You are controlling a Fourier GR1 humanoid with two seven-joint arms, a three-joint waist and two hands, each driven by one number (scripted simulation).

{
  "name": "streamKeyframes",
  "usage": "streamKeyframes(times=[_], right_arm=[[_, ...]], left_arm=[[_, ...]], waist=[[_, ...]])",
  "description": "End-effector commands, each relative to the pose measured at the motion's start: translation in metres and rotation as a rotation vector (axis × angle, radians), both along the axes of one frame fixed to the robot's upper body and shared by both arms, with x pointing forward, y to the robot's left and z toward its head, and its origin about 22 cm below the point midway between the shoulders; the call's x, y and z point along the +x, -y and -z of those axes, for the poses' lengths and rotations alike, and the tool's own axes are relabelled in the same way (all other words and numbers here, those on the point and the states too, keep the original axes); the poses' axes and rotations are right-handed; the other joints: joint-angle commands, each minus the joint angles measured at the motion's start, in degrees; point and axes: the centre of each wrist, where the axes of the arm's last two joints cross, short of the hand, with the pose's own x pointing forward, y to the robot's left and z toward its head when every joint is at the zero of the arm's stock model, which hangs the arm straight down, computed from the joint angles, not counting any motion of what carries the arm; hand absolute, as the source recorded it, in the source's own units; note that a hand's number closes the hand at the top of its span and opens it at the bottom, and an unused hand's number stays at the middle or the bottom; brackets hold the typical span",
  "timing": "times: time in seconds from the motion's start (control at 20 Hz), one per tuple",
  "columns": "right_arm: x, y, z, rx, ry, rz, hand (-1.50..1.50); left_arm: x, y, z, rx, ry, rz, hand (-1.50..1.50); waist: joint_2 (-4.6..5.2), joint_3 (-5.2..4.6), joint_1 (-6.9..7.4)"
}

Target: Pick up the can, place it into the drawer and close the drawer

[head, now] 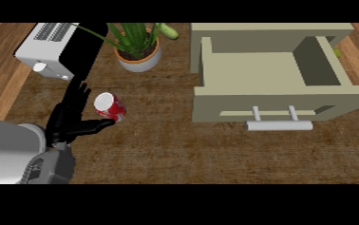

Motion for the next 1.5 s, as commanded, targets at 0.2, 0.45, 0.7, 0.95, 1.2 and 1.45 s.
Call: streamKeyframes(times=[0.2, 0.45, 0.7, 0.95, 1.2, 1.45], right_arm=[[0.000, -0.005, 0.003, 0.006, 0.009, -0.021, -1.50], [-0.003, 0.018, 0.003, 0.011, 0.013, -0.012, -1.50], [0.009, 0.001, -0.004, 0.007, 0.000, -0.005, -1.50], [0.003, 0.000, -0.014, -0.014, 0.009, -0.006, -1.50], [-0.005, 0.011, -0.002, 0.008, -0.005, 0.004, -1.50], [-0.018, 0.006, 0.000, 0.001, 0.014, -0.011, -1.50]], left_arm=[[-0.015, -0.001, 0.047, -0.015, -0.030, 0.000, -1.50], [-0.001, -0.026, 0.051, -0.006, -0.060, -0.006, -1.50], [-0.006, -0.030, 0.068, -0.055, -0.068, 0.006, -1.50], [0.015, -0.020, 0.069, -0.090, -0.066, 0.010, -1.50], [0.006, 0.004, 0.088, -0.110, -0.063, -0.001, -1.50], [0.017, -0.002, 0.083, -0.189, -0.052, -0.005, 1.50]], waist=[[-0.01, 0.00, 0.10], [0.00, 0.00, 0.00], [0.04, -0.01, 0.06], [0.11, -0.04, -0.34], [0.08, -0.02, -0.28], [0.25, -0.06, -0.88]])
